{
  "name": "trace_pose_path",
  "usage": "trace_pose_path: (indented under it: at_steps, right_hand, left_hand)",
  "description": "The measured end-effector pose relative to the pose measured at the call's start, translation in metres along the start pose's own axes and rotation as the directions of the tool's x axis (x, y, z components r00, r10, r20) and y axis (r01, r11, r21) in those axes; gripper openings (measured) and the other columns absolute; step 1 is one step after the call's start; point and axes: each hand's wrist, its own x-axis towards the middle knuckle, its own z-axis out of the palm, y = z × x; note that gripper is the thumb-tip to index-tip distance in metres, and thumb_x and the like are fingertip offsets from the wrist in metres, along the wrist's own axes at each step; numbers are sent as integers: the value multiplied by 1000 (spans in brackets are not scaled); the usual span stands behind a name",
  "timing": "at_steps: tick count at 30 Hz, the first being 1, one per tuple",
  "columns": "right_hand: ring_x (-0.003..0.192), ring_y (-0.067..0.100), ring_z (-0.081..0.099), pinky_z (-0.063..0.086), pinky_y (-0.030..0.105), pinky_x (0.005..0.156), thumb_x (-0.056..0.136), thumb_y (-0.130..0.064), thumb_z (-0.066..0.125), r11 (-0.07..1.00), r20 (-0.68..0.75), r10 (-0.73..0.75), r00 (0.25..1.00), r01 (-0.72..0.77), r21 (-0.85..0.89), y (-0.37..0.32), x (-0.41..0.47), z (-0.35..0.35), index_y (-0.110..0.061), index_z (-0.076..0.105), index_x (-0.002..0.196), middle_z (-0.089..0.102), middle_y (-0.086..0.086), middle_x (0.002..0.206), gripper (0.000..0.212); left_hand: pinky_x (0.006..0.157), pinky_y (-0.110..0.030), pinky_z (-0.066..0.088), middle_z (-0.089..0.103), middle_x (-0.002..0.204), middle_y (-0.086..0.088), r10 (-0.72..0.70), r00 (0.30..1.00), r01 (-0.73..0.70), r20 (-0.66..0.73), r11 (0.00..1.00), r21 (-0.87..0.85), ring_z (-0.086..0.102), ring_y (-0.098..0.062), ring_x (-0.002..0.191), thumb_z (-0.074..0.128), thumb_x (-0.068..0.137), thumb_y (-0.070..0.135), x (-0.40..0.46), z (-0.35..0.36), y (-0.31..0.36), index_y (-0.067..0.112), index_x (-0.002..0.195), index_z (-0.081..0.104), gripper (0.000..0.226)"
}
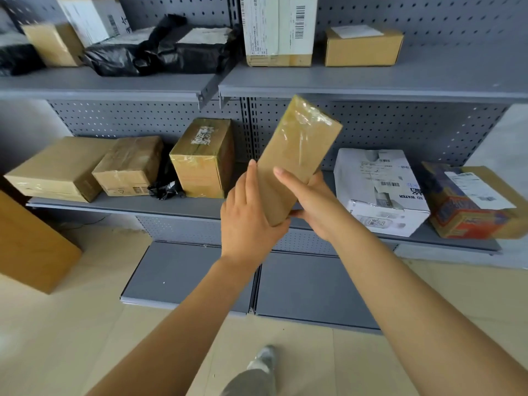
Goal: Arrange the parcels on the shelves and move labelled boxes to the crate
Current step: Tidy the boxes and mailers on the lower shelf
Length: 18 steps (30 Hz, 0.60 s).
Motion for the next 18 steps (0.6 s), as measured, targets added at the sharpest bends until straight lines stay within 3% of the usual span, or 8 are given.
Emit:
trace_pose_path:
  at_steps: [3,7,10,12,14,16,18]
  right_hand:
    - [113,8,59,53,39,95,73,-44,82,998,-176,-27,984,36,49,8,2,6,-26,28,142,59,-12,123,89]
    - [113,8,58,52,34,96,59,-52,88,991,-398,-130,908,132,-21,22,4,7,-36,15,143,53,-6,132,112]
    - [117,14,57,53,33,94,51,-56,88,983,-453,-185,872,161,-92,28,2,3,-40,16,141,47,-1,136,117]
    - [114,14,57,52,25,87,59,-49,88,976,-465,-213,859,165,-142,26,2,-3,-33,20,142,48,-3,133,108]
    - [109,13,57,47,17,78,69,-42,84,971,-457,-220,862,150,-185,26,3,-17,-29,26,140,53,-6,127,93]
    - [108,14,57,48,26,84,74,-46,79,980,-426,-160,890,92,-176,27,4,-35,-30,29,141,55,-8,125,84]
    - [112,15,58,49,38,92,78,-50,74,998,-375,-36,926,15,-58,33,5,-56,-31,33,141,57,-9,125,77]
  left_hand:
    - [95,-43,47,43,147,-8,42,999,-41,-13,996,77,49,-30,128,79,65,46,-7,7,5,12,153,17,113]
    - [112,-41,38,36,155,-3,128,989,-120,77,988,-98,38,-21,140,73,77,42,-19,11,8,13,155,22,97]
    - [116,-30,29,33,157,4,115,981,-65,159,955,-290,28,-11,142,68,85,35,-24,5,13,20,156,20,88]
    - [116,-27,29,30,157,10,106,962,-3,251,925,-379,27,-7,141,62,88,28,-23,4,9,26,156,21,79]
    - [117,-28,31,37,154,13,151,936,11,316,889,-457,32,-2,140,56,92,18,-17,4,0,27,152,33,65]
    - [115,-26,32,46,147,13,122,936,57,331,873,-484,38,2,133,54,94,14,-6,4,-12,25,145,47,52]
    - [111,-28,35,47,140,12,-71,941,217,332,878,-426,40,-3,127,54,95,16,6,9,-35,24,141,49,46]
